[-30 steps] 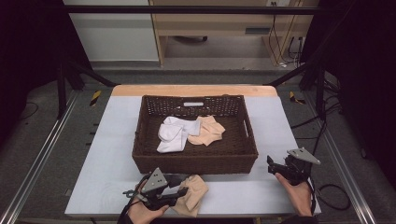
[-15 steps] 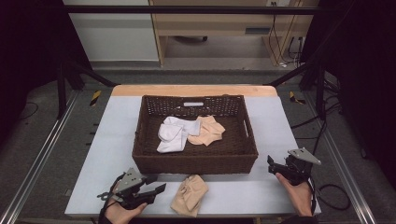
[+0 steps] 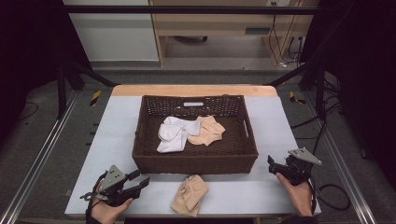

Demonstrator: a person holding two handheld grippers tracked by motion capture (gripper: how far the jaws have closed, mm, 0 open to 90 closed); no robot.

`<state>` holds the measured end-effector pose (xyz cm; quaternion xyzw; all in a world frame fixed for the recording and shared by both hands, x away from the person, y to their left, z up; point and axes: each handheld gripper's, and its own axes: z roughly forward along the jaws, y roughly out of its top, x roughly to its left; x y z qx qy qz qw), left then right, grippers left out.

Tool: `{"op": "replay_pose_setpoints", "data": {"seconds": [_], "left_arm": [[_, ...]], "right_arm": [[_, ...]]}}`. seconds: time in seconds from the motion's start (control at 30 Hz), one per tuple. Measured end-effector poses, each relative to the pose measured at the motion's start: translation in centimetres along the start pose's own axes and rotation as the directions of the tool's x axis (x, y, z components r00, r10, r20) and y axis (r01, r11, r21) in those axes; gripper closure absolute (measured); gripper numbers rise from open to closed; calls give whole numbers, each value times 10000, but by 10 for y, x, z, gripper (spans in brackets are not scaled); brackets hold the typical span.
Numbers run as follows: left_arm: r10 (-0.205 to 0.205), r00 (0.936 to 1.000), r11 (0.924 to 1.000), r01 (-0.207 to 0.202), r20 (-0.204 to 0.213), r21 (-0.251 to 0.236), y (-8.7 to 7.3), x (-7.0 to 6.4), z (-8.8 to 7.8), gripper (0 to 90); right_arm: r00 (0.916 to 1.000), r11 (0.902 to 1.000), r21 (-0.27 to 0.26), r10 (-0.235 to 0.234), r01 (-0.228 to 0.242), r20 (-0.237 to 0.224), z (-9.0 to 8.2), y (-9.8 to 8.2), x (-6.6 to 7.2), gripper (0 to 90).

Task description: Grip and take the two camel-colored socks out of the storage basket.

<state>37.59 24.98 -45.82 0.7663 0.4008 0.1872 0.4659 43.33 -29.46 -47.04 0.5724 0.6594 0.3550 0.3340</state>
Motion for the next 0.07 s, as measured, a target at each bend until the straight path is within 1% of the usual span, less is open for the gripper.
{"op": "replay_pose_setpoints", "data": {"seconds": [0.07], "left_arm": [[-22, 10000, 10000, 22, -49, -9, 0, 0, 0, 493]], "right_arm": [[10000, 10000, 0, -7, 7, 5, 0, 0, 0, 38]]}}
